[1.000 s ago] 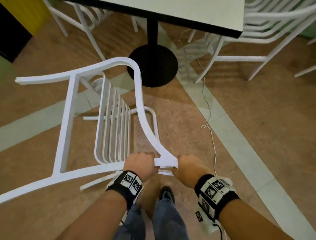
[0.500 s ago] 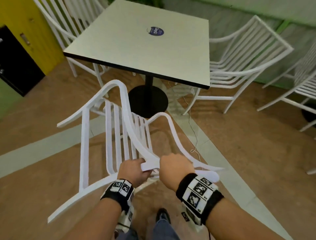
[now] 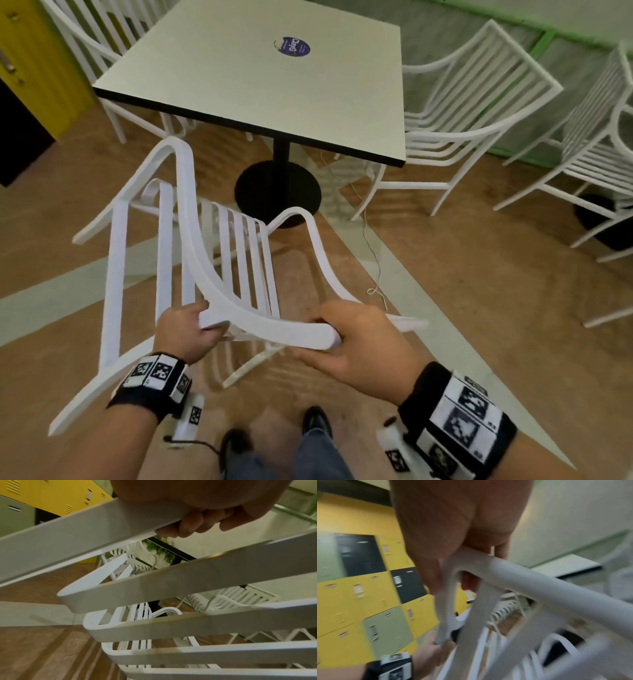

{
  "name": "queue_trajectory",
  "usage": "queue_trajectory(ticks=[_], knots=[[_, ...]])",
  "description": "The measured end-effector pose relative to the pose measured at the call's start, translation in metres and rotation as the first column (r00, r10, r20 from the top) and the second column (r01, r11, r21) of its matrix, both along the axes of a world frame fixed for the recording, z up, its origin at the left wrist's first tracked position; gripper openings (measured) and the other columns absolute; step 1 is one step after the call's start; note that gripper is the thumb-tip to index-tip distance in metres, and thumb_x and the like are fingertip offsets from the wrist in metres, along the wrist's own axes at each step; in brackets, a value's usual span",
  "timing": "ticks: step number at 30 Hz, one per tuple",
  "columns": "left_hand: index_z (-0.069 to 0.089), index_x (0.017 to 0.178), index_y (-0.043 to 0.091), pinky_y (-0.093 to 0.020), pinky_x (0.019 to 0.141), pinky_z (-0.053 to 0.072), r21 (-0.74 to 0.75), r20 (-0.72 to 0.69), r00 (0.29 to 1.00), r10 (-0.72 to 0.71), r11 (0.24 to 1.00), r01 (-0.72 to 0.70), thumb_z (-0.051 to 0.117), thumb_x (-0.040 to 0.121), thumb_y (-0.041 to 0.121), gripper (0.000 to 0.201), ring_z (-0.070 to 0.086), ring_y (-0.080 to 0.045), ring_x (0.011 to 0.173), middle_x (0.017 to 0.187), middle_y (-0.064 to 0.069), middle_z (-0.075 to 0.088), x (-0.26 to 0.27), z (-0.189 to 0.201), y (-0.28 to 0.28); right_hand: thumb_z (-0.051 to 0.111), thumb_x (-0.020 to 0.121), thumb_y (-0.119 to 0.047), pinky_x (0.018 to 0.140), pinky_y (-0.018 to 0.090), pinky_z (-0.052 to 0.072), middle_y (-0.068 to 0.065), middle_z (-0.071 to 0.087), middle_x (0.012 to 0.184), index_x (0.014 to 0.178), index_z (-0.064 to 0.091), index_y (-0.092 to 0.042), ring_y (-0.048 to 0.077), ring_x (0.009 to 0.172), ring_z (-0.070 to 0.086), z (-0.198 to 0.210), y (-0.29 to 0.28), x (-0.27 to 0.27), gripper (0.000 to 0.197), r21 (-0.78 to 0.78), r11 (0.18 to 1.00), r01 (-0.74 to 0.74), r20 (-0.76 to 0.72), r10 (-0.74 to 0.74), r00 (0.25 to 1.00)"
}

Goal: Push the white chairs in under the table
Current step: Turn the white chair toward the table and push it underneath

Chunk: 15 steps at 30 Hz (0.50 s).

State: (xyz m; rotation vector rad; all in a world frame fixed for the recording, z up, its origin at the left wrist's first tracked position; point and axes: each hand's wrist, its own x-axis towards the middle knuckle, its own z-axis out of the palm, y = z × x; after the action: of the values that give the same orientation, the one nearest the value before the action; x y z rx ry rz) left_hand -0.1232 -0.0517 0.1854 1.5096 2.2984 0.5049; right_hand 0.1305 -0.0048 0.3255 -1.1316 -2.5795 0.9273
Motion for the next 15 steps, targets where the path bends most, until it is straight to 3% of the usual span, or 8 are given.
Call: queue_trajectory(ticks=[2, 6, 8, 10, 15], knots=[[0.072, 0.082, -0.011, -0.051, 0.062, 0.054, 0.003, 0.017, 1.000, 0.008, 1.000, -0.009, 0.064, 0.054, 0.031, 0.051, 0.065, -0.050, 0.064, 0.070, -0.032, 0.069, -0.005, 0.002, -0.003, 0.073, 0.074, -0.052, 0.061, 0.012, 0.038, -0.022, 0.050, 0.074, 0.081, 0.056, -0.032, -0.003, 0.073, 0.051, -0.010, 0.005, 0.001, 0.027, -0.076, 0.997, 0.019, -0.125, -0.029, 0.992], [0.074, 0.074, -0.003, -0.040, 0.057, 0.051, 0.024, 0.059, 0.998, 0.034, 0.999, -0.035, 0.063, 0.055, 0.040, 0.048, 0.065, -0.044, 0.057, 0.062, -0.024, 0.069, -0.016, -0.006, -0.007, 0.065, 0.078, -0.054, 0.061, 0.011, 0.033, -0.021, 0.036, 0.069, 0.075, 0.040, -0.031, -0.006, 0.071, 0.038, -0.019, -0.002, -0.011, 0.034, 0.016, 1.000, -0.013, -0.176, 0.016, 0.984], [0.074, 0.072, -0.001, -0.038, 0.056, 0.049, 0.013, 0.103, 0.993, 0.052, 0.998, -0.054, 0.062, 0.053, 0.045, 0.051, 0.066, -0.043, 0.057, 0.062, -0.023, 0.070, -0.025, -0.012, -0.015, 0.064, 0.081, -0.052, 0.064, 0.012, 0.033, -0.015, 0.042, 0.071, 0.079, 0.045, -0.030, -0.003, 0.072, 0.035, -0.021, -0.012, -0.020, 0.029, 0.070, 0.995, -0.068, -0.206, 0.082, 0.975], [0.072, 0.065, -0.001, -0.034, 0.053, 0.045, 0.044, 0.144, 0.987, 0.067, 0.996, -0.074, 0.052, 0.053, 0.048, 0.054, 0.064, -0.042, 0.052, 0.057, -0.023, 0.067, -0.034, -0.014, -0.021, 0.060, 0.084, -0.053, 0.062, 0.017, 0.035, -0.004, 0.054, 0.076, 0.083, 0.056, -0.018, 0.003, 0.075, 0.041, -0.023, -0.022, -0.033, 0.035, 0.147, 0.983, -0.114, -0.195, 0.142, 0.971], [0.057, 0.048, -0.010, -0.017, 0.046, 0.029, 0.248, 0.218, 0.969, 0.116, 0.953, -0.171, 0.052, 0.056, 0.012, 0.023, 0.053, -0.045, 0.040, 0.046, -0.030, 0.056, -0.038, 0.007, -0.012, 0.056, 0.089, -0.051, 0.058, 0.026, 0.038, 0.001, 0.057, 0.074, 0.079, 0.059, -0.012, 0.015, 0.072, 0.048, -0.019, -0.031, -0.068, 0.040, 0.298, 0.948, -0.111, -0.177, 0.169, 0.970]])
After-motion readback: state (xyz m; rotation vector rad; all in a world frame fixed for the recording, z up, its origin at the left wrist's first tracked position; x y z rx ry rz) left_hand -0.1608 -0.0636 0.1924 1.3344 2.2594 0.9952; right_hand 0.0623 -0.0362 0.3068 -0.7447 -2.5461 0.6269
